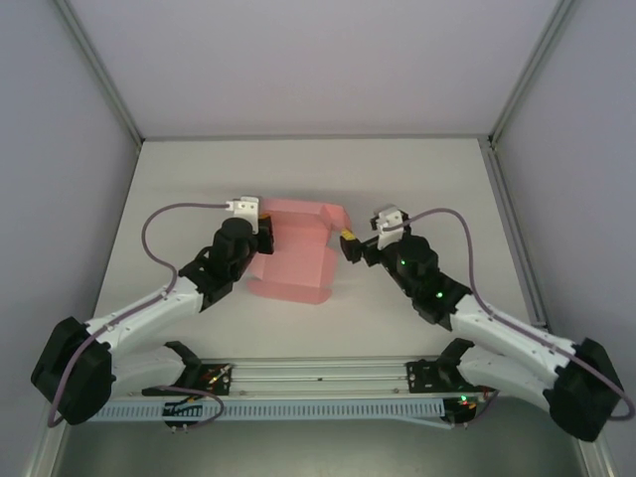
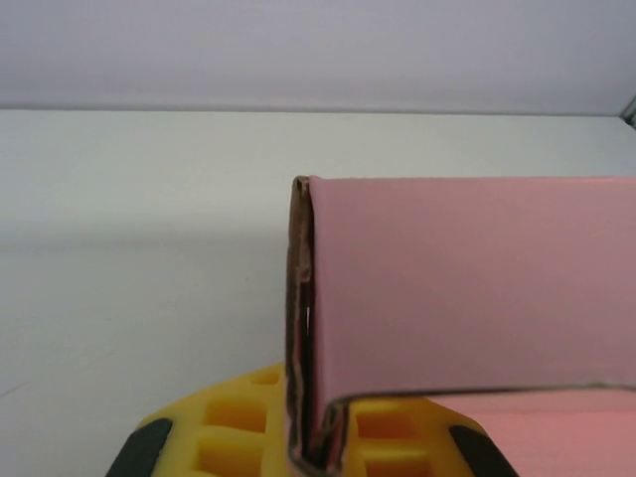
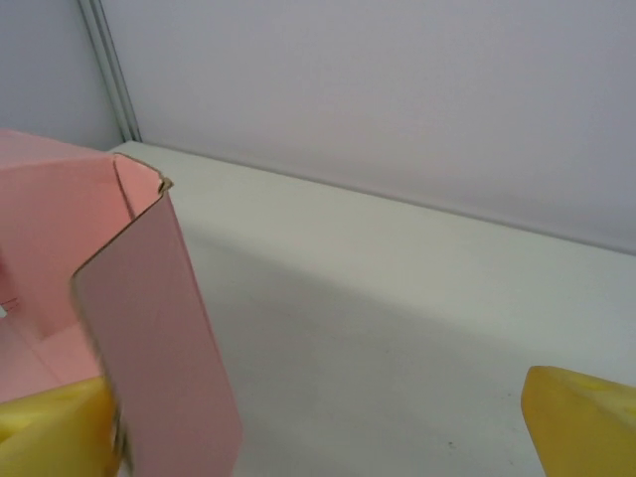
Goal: Assemble paper box
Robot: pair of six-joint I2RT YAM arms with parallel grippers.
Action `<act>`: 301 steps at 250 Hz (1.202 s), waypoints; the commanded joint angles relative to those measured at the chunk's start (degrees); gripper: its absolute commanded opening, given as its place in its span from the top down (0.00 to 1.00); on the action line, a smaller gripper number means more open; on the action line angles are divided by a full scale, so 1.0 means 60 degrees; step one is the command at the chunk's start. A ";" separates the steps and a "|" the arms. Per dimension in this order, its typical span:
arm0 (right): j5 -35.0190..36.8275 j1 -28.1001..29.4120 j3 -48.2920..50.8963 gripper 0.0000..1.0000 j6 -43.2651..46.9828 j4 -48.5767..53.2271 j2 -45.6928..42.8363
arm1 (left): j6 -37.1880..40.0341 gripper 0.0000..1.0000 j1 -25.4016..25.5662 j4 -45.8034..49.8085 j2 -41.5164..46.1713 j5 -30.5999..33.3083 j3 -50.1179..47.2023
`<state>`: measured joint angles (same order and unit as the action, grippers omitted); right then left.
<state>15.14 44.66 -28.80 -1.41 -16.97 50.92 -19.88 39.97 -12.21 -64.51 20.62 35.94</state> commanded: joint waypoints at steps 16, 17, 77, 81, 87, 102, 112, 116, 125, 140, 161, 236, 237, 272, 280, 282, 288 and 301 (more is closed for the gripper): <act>-0.0187 -0.0314 0.0587 0.00 -0.0120 0.1619 -0.1881 | -0.0191 1.00 -0.0213 0.0099 0.0431 0.0310 0.0150; -0.0169 -0.0334 0.0591 0.00 -0.0148 0.1653 -0.1909 | -0.0189 1.00 -0.0222 0.0100 0.0435 0.0312 0.0156; -0.0866 -0.2553 -0.0226 0.00 -0.1757 0.3214 -0.2232 | -0.0040 1.00 -0.0266 0.0094 0.0630 -0.0049 0.0048; -0.1089 -0.2707 -0.0318 0.00 -0.1791 0.3257 -0.2128 | -0.0022 1.00 -0.0262 0.0096 0.0630 -0.0089 0.0044; -0.1445 -0.2908 -0.0418 0.00 -0.1801 0.3261 -0.1952 | -0.0025 1.00 -0.0272 0.0098 0.0623 -0.0142 0.0045; -0.2252 -0.3198 -0.0638 0.00 -0.1625 0.3058 -0.1487 | -0.0009 1.00 -0.0274 0.0081 0.0594 -0.0233 0.0059; -0.2696 -0.3213 -0.0788 0.00 -0.1459 0.2876 -0.1084 | -0.0012 1.00 -0.0274 0.0084 0.0553 -0.0285 0.0059; -0.2902 -0.3211 -0.0852 0.00 -0.1378 0.2818 -0.0924 | -0.0007 1.00 -0.0266 0.0077 0.0550 -0.0323 0.0059; -0.3376 -0.3214 -0.1012 0.00 -0.1208 0.2682 -0.0588 | 0.0011 1.00 -0.0269 0.0058 0.0518 -0.0396 0.0059; -0.4146 -0.3211 -0.1308 0.00 -0.0992 0.2479 0.0019 | 0.0029 1.00 -0.0261 0.0025 0.0485 -0.0557 0.0069; -0.5184 -0.3218 -0.1702 0.01 -0.0786 0.2192 0.0792 | 0.0039 1.00 -0.0270 -0.0008 0.0412 -0.0760 0.0082; -0.8074 -0.2648 -0.2613 0.16 -0.0020 0.1519 0.2612 | -0.0014 1.00 -0.0274 -0.0060 0.0092 -0.0890 0.0162; -0.8074 -0.2622 -0.2620 0.16 -0.0017 0.1522 0.2622 | -0.0013 1.00 -0.0267 -0.0060 0.0090 -0.0889 0.0162; -0.7919 -0.2064 -0.2868 0.17 0.0336 0.1680 0.3021 | -0.0018 1.00 -0.0267 -0.0074 -0.0025 -0.0969 0.0246; -0.7804 -0.1973 -0.2928 0.19 0.0337 0.1672 0.3131 | -0.0016 1.00 -0.0268 -0.0090 -0.0052 -0.1009 0.0262; -0.7783 -0.1964 -0.2937 0.19 0.0337 0.1668 0.3164 | -0.0009 1.00 -0.0273 -0.0090 -0.0050 -0.1021 0.0264; -0.7678 -0.1891 -0.2994 0.20 0.0349 0.1632 0.3234 | -0.0018 1.00 -0.0263 -0.0090 -0.0080 -0.1034 0.0264; -0.7417 -0.1770 -0.3059 0.23 0.0336 0.1479 0.3389 | -0.0032 1.00 -0.0264 -0.0090 -0.0106 -0.1049 0.0277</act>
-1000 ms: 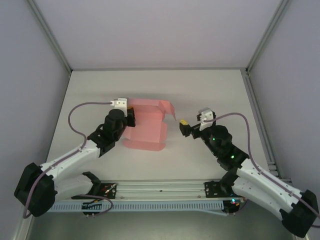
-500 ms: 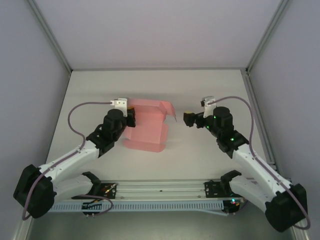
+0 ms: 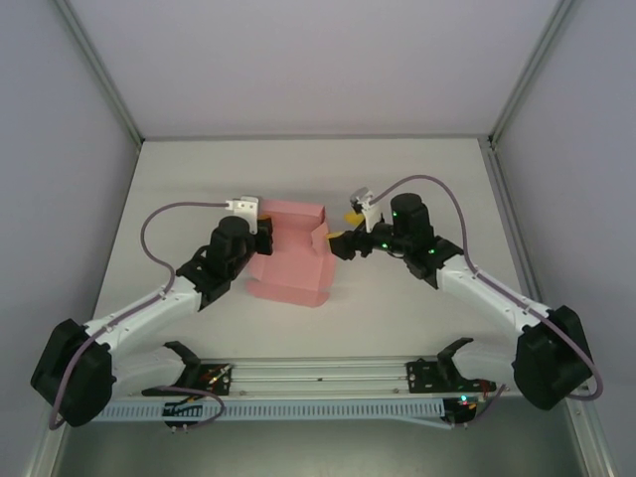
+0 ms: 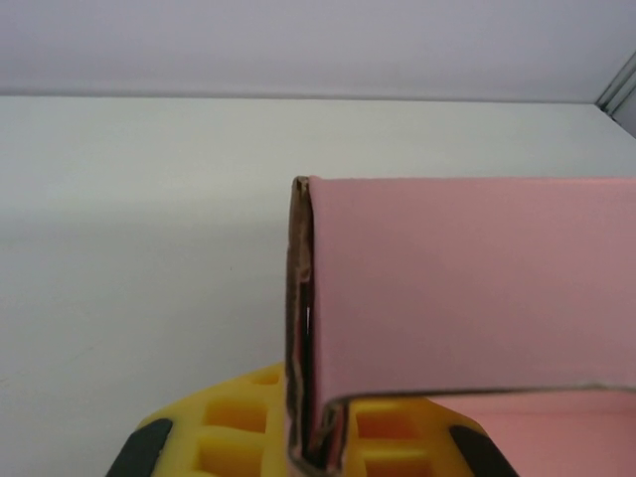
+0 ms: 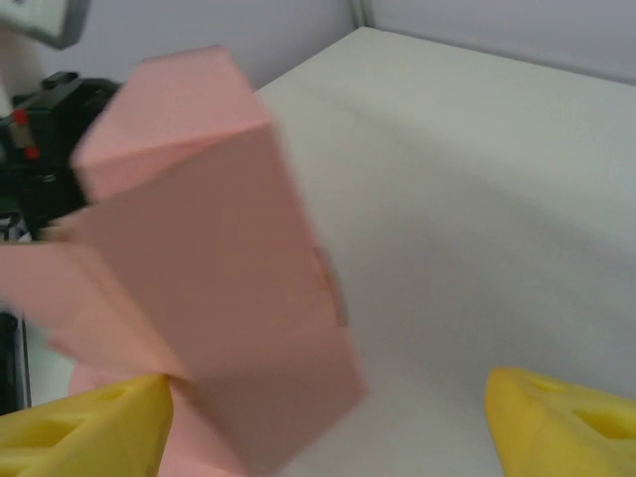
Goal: Assemble paper box
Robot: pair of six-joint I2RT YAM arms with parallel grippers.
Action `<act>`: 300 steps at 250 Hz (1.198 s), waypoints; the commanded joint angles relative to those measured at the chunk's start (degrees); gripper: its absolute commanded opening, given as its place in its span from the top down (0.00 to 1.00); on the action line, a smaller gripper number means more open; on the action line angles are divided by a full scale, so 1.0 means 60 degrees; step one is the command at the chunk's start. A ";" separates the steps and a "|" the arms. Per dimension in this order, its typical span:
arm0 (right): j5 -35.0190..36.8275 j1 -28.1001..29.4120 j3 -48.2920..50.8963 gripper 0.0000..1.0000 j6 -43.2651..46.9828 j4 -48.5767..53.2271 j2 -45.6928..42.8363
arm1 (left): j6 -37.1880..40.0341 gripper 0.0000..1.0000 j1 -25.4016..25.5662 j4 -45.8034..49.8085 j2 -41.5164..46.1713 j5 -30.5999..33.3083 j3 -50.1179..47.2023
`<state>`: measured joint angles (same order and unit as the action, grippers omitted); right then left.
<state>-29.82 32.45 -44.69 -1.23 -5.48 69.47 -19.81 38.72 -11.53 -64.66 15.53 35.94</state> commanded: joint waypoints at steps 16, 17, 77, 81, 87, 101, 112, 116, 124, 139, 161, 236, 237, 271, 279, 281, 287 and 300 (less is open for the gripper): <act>0.0355 0.0410 -0.0538 0.26 0.0354 -0.0534 0.0487 | -0.0067 1.00 -0.0068 -0.0190 -0.0132 -0.0201 0.0279; 0.0377 0.0416 -0.0544 0.27 0.0361 -0.0536 0.0489 | -0.0074 1.00 -0.0067 -0.0189 -0.0134 -0.0201 0.0272; 0.2692 0.1202 -0.1084 0.44 0.0691 -0.0409 0.0993 | -0.0289 1.00 -0.0054 -0.0065 -0.0219 -0.0088 0.0386; 0.2983 0.1312 -0.1092 0.46 0.0726 -0.0479 0.1037 | -0.0313 1.00 -0.0064 -0.0046 -0.0240 -0.0095 0.0406; 0.3427 0.1454 -0.1096 0.51 0.0775 -0.0597 0.1072 | -0.0321 1.00 -0.0059 -0.0023 -0.0291 -0.0084 0.0450; 0.4732 0.1818 -0.1174 0.62 0.0909 -0.0778 0.1226 | -0.0377 1.00 -0.0048 0.0105 -0.0410 -0.0089 0.0576; 0.5795 0.2082 -0.1229 0.66 0.0981 -0.0905 0.1354 | -0.0419 1.00 -0.0048 0.0212 -0.0492 -0.0072 0.0667; 0.6273 0.2182 -0.1257 0.66 0.0981 -0.0968 0.1425 | -0.0427 1.00 -0.0038 0.0235 -0.0522 -0.0071 0.0705; 0.7166 0.2368 -0.1327 0.69 0.1002 -0.1074 0.1564 | -0.0450 1.00 -0.0006 0.0252 -0.0566 -0.0072 0.0738; 0.8523 0.2594 -0.1418 0.80 0.1143 -0.1357 0.1860 | -0.0516 1.00 0.0018 0.0228 -0.0611 -0.0073 0.0770; 1.0620 0.2722 -0.1659 0.95 0.0804 -0.1479 0.2368 | -0.0736 1.00 0.0038 0.0297 -0.0656 0.0073 0.0819; 1.6432 0.2258 -0.3137 1.00 -0.1546 0.1957 0.3589 | -0.3788 1.00 -0.0455 0.5063 -0.1478 0.4467 0.2294; 1.6436 0.2241 -0.3132 1.00 -0.1600 0.2006 0.3586 | -0.3861 1.00 -0.0473 0.5162 -0.1495 0.4514 0.2319; 1.7429 0.1841 -0.2964 1.00 -0.2018 0.2700 0.3381 | -0.5234 1.00 -0.1187 0.7359 -0.1896 0.5216 0.2653; 1.7522 0.1783 -0.2967 1.00 -0.2127 0.2892 0.3330 | -0.5387 1.00 -0.1312 0.7544 -0.1943 0.5247 0.2626; 1.7527 0.1766 -0.2967 1.00 -0.2143 0.2920 0.3322 | -0.5414 1.00 -0.1330 0.7575 -0.1950 0.5248 0.2631; 1.7525 0.1739 -0.2950 1.00 -0.2185 0.2968 0.3283 | -0.5503 1.00 -0.1380 0.7635 -0.1979 0.5287 0.2635; 1.7566 0.1698 -0.2926 1.00 -0.2204 0.3051 0.3218 | -0.5702 1.00 -0.1400 0.8089 -0.2129 0.5519 0.2769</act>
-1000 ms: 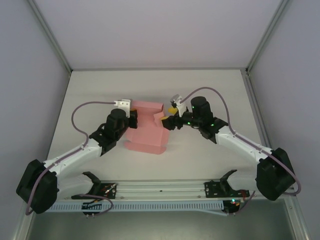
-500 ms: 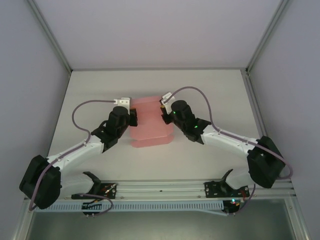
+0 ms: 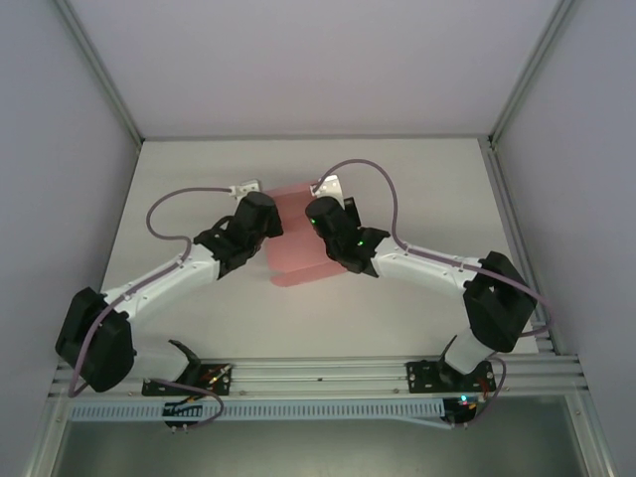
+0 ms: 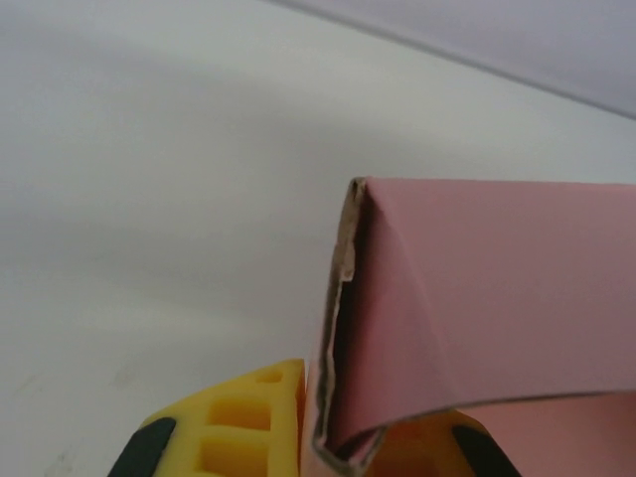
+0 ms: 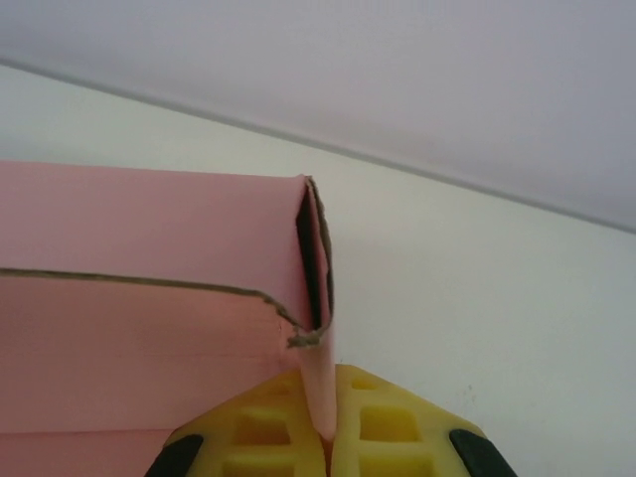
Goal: Assemble paper box
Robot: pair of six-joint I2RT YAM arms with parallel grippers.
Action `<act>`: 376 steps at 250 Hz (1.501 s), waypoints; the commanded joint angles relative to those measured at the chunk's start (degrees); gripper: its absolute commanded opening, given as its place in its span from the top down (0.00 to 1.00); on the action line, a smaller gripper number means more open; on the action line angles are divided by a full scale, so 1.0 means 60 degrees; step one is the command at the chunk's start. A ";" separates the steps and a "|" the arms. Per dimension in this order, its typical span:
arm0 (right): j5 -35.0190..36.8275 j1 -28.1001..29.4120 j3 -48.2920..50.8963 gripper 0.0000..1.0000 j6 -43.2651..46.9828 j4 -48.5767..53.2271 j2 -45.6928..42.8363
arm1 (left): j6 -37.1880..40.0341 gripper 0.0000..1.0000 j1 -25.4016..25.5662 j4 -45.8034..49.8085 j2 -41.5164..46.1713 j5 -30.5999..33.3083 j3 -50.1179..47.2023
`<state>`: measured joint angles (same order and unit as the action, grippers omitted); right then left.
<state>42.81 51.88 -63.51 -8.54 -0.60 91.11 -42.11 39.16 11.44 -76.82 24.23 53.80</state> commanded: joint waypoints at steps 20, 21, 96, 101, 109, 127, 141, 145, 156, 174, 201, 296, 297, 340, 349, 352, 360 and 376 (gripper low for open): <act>0.5778 -0.1582 0.0101 1.00 -0.1057 0.2483 -0.0390 | -0.2134 1.00 -0.1418 0.4870 -0.0472 0.4364 0.0237; 0.5789 -0.1584 0.0099 1.00 -0.1062 0.2493 -0.0390 | -0.2135 1.00 -0.1401 0.4887 -0.0485 0.4382 0.0264; -0.0999 -0.1572 0.1588 0.89 0.0554 -0.1836 -0.1061 | 0.1717 1.00 -0.0846 -0.0933 0.0512 -0.0415 -0.1035; -0.1568 -0.1571 0.1775 0.88 0.0572 -0.2307 -0.1127 | 0.1862 1.00 -0.0847 -0.1233 0.0562 -0.0824 -0.1089; -0.2522 -0.1570 0.2062 0.83 0.0689 -0.3045 -0.1218 | 0.1975 1.00 -0.0809 -0.1575 0.0633 -0.1276 -0.1109; -0.3990 -0.1560 0.2439 0.67 0.0922 -0.4054 -0.1375 | 0.2218 1.00 -0.0704 -0.1884 0.0675 -0.1787 -0.0969; -0.5039 -0.1594 0.2534 0.51 0.1172 -0.4208 -0.1499 | 0.2207 1.00 -0.0657 -0.1759 0.0625 -0.1823 -0.0799; -0.5280 -0.1596 0.2542 0.48 0.1242 -0.4171 -0.1542 | 0.2199 1.00 -0.0655 -0.1727 0.0619 -0.1830 -0.0749; -0.5989 -0.1596 0.2530 0.40 0.1364 -0.3992 -0.1670 | 0.2142 1.00 -0.0661 -0.1606 0.0578 -0.1796 -0.0666; -0.6977 -0.1584 0.2596 0.24 0.1509 -0.3685 -0.1968 | 0.2034 1.00 -0.0672 -0.1492 0.0548 -0.1725 -0.0598; -0.7781 -0.1584 0.2987 0.00 0.1364 -0.3693 -0.2738 | 0.2117 1.00 -0.0695 -0.1338 0.0398 -0.1658 -0.0501; -0.7575 -0.2162 0.2813 0.01 0.0844 -0.1834 -0.3974 | 0.2577 1.00 -0.0799 -0.1125 0.0537 -0.1885 -0.0277; -0.7633 -0.2174 0.2780 0.01 0.0826 -0.1819 -0.3955 | 0.2586 1.00 -0.0799 -0.1121 0.0554 -0.1885 -0.0279; -0.8608 -0.2352 0.1800 0.09 0.0974 -0.1325 -0.2793 | 0.2661 1.00 -0.0807 -0.1028 0.0516 -0.1969 -0.0283; -0.8598 -0.2376 0.1614 0.12 0.0954 -0.1268 -0.2520 | 0.2639 1.00 -0.0801 -0.1014 0.0525 -0.1988 -0.0265; -0.8597 -0.2382 0.1569 0.13 0.0946 -0.1243 -0.2427 | 0.2627 1.00 -0.0810 -0.1001 0.0518 -0.1998 -0.0266; -0.8589 -0.2414 0.1402 0.14 0.0939 -0.1206 -0.2190 | 0.2629 1.00 -0.0812 -0.0984 0.0515 -0.2063 -0.0255; -0.8584 -0.2468 0.1155 0.18 0.0830 -0.1164 -0.1773 | 0.2621 1.00 -0.0794 -0.0984 0.0551 -0.2083 -0.0275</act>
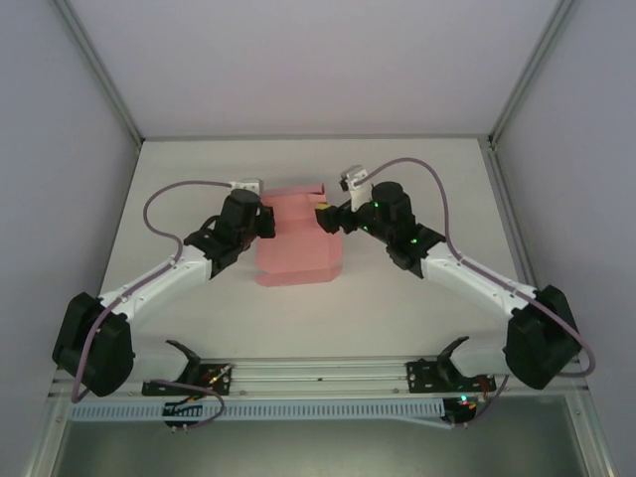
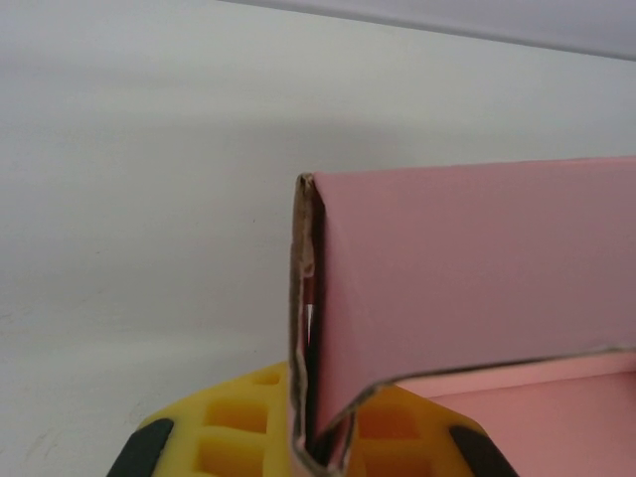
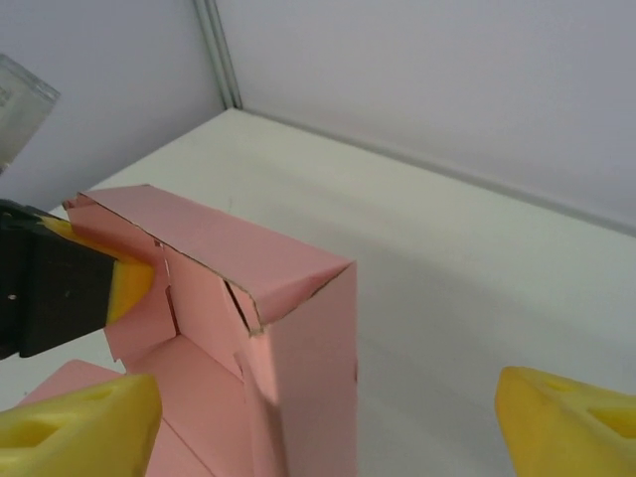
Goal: Assemble paper box
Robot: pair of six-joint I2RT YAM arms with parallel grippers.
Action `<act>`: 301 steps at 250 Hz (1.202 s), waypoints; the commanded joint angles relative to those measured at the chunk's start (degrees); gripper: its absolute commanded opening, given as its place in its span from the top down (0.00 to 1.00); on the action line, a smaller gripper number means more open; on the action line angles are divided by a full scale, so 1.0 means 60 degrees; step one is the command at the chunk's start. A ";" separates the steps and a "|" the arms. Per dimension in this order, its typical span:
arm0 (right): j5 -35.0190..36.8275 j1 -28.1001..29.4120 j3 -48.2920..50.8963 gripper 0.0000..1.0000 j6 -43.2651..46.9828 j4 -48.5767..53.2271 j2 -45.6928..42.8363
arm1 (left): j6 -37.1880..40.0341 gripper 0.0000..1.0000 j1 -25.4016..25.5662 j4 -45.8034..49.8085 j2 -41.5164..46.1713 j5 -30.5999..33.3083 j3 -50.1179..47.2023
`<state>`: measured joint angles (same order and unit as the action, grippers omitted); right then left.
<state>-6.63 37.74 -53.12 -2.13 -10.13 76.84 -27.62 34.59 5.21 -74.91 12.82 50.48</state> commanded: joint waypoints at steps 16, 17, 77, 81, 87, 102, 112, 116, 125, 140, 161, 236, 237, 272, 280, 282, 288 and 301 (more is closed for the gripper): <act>-0.0376 -0.0139 -0.0790 0.21 -0.0219 0.0451 0.0876 | 0.0198 1.00 -0.0038 0.0054 0.0259 -0.0167 0.0263; -0.0382 -0.0138 -0.0802 0.22 -0.0218 0.0455 0.0898 | 0.0203 1.00 -0.0045 0.0054 0.0256 -0.0156 0.0261; 0.0060 -0.0153 -0.1177 0.33 -0.0107 0.0756 0.1391 | 0.0181 1.00 -0.0037 0.0014 0.0259 -0.0248 0.0287; 0.0104 -0.0165 -0.1184 0.33 -0.0104 0.0777 0.1437 | 0.0186 1.00 -0.0040 -0.0003 0.0242 -0.0281 0.0290; 0.0120 -0.0158 -0.1215 0.33 -0.0099 0.0806 0.1492 | 0.0201 1.00 -0.0039 -0.0019 0.0246 -0.0327 0.0296; 0.0178 -0.0161 -0.1273 0.37 -0.0080 0.0802 0.1614 | 0.0197 1.00 -0.0023 -0.0016 0.0240 -0.0357 0.0315; 0.0282 -0.0166 -0.1279 0.45 -0.0105 0.0787 0.1677 | 0.0205 1.00 -0.0026 -0.0003 0.0228 -0.0349 0.0313; 0.0344 -0.0164 -0.1290 0.47 -0.0099 0.0804 0.1682 | 0.0195 1.00 -0.0033 0.0009 0.0226 -0.0349 0.0328; 0.0537 -0.0162 -0.1319 0.50 -0.0056 0.0804 0.1717 | 0.0175 1.00 -0.0025 0.0026 0.0241 -0.0350 0.0318; 0.1088 -0.0165 -0.1344 0.63 -0.0041 0.0848 0.1797 | 0.0125 1.00 -0.0035 0.0025 0.0268 -0.0390 0.0340; 0.2144 -0.0146 -0.1466 0.76 0.0044 0.1118 0.1960 | 0.0010 1.00 -0.0036 0.0061 0.0336 -0.0381 0.0360; 1.0339 0.0290 -0.2946 0.95 0.0181 0.4265 0.3394 | -0.1432 1.00 -0.0137 0.2675 -0.0057 0.1580 0.1429; 1.0402 0.0281 -0.2949 0.95 0.0166 0.4302 0.3417 | -0.1447 1.00 -0.0146 0.2705 -0.0055 0.1582 0.1437; 1.2453 0.0286 -0.3127 0.95 -0.0048 0.4778 0.3743 | -0.1894 1.00 -0.0392 0.3296 -0.0086 0.1738 0.1485; 1.2898 0.0294 -0.3154 0.95 0.0041 0.4779 0.3840 | -0.1929 1.00 -0.0392 0.3404 -0.0092 0.1801 0.1520; 1.2997 0.0311 -0.3150 0.95 0.0057 0.4798 0.3865 | -0.1941 1.00 -0.0404 0.3433 -0.0100 0.1814 0.1526; 1.3286 0.0309 -0.3187 0.95 0.0065 0.4795 0.3925 | -0.1976 1.00 -0.0405 0.3500 -0.0109 0.1847 0.1547; 1.3801 0.0329 -0.3173 0.95 0.0349 0.4565 0.4058 | -0.2046 1.00 -0.0420 0.3592 -0.0152 0.1863 0.1607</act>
<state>38.76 46.52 -73.47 -1.93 4.99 98.00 -34.85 35.59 14.35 -77.76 11.46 58.65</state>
